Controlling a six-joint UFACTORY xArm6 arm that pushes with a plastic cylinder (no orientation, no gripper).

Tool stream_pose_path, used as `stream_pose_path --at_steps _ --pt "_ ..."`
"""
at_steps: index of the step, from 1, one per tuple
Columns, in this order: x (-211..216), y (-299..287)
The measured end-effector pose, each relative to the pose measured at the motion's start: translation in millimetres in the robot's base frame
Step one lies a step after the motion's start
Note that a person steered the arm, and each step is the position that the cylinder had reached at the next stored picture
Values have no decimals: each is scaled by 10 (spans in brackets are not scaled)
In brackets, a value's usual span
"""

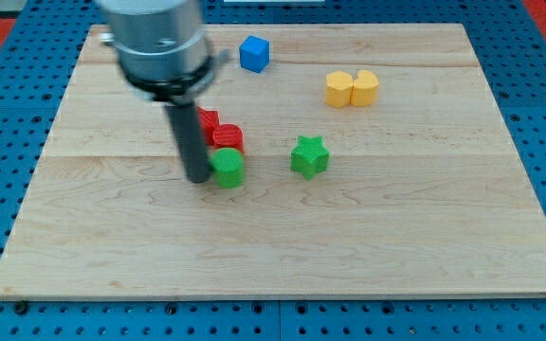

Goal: Slide the green circle to the top left side of the green star

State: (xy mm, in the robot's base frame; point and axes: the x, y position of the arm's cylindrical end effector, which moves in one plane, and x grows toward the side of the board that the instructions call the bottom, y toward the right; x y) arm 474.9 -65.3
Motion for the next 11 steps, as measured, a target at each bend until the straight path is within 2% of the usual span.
stream_pose_path --at_steps 2,3,4,5,7,8,9,10,11 --pt "104 753" --pt "142 752" --pt "-68 625" --pt "-462 626" --pt "-197 1344" --pt "73 1252" --pt "144 1323" --pt "274 1759" --pt "14 1764"
